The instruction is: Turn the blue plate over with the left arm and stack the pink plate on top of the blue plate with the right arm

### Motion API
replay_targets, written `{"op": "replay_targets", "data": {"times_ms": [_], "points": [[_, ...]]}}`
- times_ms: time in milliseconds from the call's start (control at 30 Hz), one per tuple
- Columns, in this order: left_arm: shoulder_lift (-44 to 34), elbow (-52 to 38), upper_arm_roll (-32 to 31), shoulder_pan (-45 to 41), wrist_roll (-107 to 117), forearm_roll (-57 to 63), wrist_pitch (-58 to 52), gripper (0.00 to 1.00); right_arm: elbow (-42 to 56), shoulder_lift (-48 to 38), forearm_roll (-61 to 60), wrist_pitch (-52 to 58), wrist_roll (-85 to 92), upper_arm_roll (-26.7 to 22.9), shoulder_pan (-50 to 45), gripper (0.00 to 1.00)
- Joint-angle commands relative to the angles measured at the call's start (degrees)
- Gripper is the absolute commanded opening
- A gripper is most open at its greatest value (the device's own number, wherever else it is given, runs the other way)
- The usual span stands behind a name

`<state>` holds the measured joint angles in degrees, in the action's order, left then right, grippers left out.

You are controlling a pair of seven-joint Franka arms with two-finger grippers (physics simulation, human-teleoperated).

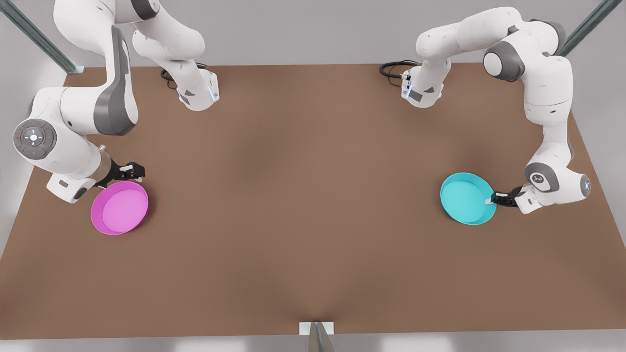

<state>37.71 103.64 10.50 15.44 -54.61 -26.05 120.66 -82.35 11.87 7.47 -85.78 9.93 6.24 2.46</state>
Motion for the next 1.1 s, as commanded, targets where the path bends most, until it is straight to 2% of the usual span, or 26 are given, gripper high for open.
{"op": "replay_targets", "data": {"times_ms": [0, 433, 667, 967, 1067], "points": [[0.0, -0.1, 0.0, -0.1, 0.3, -2.9, -0.2, 0.22, 0.0, 0.0, 0.0, 0.0, 0.0, 0.0, 0.0, 1.0], [-1.5, -3.8, -2.1, -1.7, 7.1, -0.6, -0.9, 0.21, 0.0, 0.1, 0.0, 0.0, -0.1, 0.0, 0.0, 1.0], [-1.5, -10.2, -2.1, -3.3, 10.5, 2.1, -5.3, 0.21, 0.0, 0.1, 0.0, 0.0, 0.0, -0.1, 0.1, 1.0], [-1.6, -17.4, -2.0, -10.9, 20.5, 7.9, -10.3, 0.21, 0.0, 0.1, 0.0, 0.0, 0.0, -0.1, 0.1, 1.0], [-1.6, -19.0, -2.0, -14.3, 26.5, 13.7, -10.4, 0.21, -0.1, 0.1, 0.0, 0.1, 0.0, -0.1, 0.1, 1.0]]}}
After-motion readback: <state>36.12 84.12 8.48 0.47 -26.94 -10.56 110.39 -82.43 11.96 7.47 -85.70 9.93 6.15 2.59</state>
